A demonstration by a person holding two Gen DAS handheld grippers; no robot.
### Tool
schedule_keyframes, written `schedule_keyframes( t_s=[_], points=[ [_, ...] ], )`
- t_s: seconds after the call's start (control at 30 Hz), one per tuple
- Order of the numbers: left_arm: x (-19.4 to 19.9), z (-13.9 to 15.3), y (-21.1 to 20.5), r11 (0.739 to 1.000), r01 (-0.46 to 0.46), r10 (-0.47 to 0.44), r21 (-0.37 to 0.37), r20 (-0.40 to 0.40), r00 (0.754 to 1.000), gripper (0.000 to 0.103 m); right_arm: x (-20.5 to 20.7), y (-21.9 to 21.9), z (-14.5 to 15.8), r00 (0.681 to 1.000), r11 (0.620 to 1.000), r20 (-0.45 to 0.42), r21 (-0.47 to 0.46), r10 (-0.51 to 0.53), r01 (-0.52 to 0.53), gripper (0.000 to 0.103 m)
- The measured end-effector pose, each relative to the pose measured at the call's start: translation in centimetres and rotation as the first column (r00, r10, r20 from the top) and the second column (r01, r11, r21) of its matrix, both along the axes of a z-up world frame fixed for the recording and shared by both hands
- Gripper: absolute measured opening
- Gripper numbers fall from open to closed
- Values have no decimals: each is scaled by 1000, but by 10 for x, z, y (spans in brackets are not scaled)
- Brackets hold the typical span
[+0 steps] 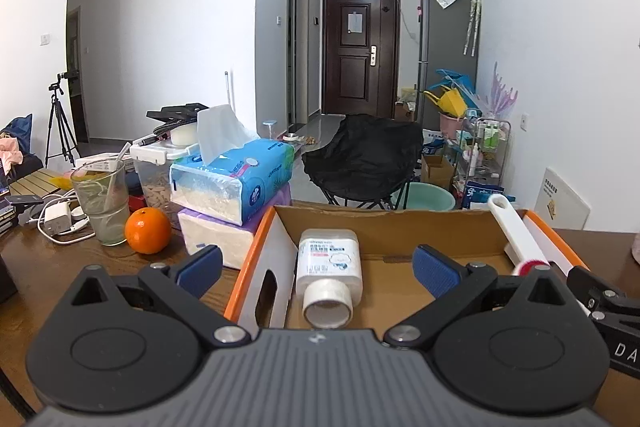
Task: Organize rigid objects
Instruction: 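Open both tools to release the cotton-bud box and lint brush in the box, then withdraw both tools from the box back over the table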
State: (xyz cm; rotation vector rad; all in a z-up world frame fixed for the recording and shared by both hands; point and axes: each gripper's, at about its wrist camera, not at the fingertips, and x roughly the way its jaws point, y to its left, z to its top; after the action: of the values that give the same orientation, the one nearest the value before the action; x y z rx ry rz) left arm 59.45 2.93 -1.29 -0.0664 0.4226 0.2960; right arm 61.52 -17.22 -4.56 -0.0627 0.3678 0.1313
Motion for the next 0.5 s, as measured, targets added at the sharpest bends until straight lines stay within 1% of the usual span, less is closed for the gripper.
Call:
schedule_keyframes(
  t_s=[0.33,0.5],
  points=[
    [-38,-1,-8,1000,27,-27,0,-17,999,103,-48,-12,8,1000,1000,-3,7,-27,27,103],
    [-65,1,-11,999,42,-42,-9,-20,999,103,-75,-20,12,999,999,-9,19,-50,50,103]
  ],
)
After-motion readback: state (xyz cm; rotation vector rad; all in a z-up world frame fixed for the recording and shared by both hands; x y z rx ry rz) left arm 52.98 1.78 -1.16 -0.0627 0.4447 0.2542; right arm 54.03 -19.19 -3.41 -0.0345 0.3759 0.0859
